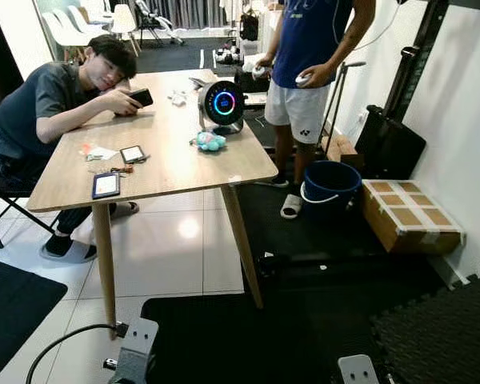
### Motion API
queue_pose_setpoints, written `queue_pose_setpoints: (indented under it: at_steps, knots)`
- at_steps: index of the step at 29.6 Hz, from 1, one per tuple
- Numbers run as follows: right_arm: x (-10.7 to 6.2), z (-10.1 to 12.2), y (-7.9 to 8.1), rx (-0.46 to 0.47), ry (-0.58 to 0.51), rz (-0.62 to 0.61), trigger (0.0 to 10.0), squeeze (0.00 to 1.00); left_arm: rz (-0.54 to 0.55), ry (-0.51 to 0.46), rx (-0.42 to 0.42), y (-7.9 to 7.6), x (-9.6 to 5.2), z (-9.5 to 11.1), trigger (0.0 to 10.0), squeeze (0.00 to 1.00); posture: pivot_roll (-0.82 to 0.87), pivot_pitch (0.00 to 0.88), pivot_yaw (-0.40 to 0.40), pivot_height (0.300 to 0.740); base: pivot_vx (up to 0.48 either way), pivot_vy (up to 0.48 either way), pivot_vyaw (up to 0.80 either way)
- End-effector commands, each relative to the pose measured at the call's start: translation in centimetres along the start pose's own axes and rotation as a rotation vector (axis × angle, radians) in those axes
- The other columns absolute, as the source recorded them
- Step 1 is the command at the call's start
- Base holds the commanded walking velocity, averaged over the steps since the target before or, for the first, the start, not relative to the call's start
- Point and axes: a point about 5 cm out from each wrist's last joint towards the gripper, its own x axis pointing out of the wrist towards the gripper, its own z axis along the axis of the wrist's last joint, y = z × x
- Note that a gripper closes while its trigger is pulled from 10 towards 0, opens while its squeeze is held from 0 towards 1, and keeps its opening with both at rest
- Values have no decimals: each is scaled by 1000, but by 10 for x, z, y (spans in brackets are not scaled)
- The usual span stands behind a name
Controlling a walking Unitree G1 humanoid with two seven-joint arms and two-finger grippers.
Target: Hang keys on a hook
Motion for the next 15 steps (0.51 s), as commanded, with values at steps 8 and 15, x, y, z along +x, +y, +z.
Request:
queue_pose_setpoints:
  at_steps: [8, 15]
  knots:
    - [-3, -4, 2, -7, 13, 8, 10000, 0, -28, -43, 20, -4, -2, 2, 10000, 0, 43, 127, 46, 740, 0, 0, 0]
    - [1, 7, 3, -33, -58, 22, 10000, 0, -22, -92, 59, -5, -1, 10, 10000, 0, 40, 125, 46, 740, 0, 0, 0]
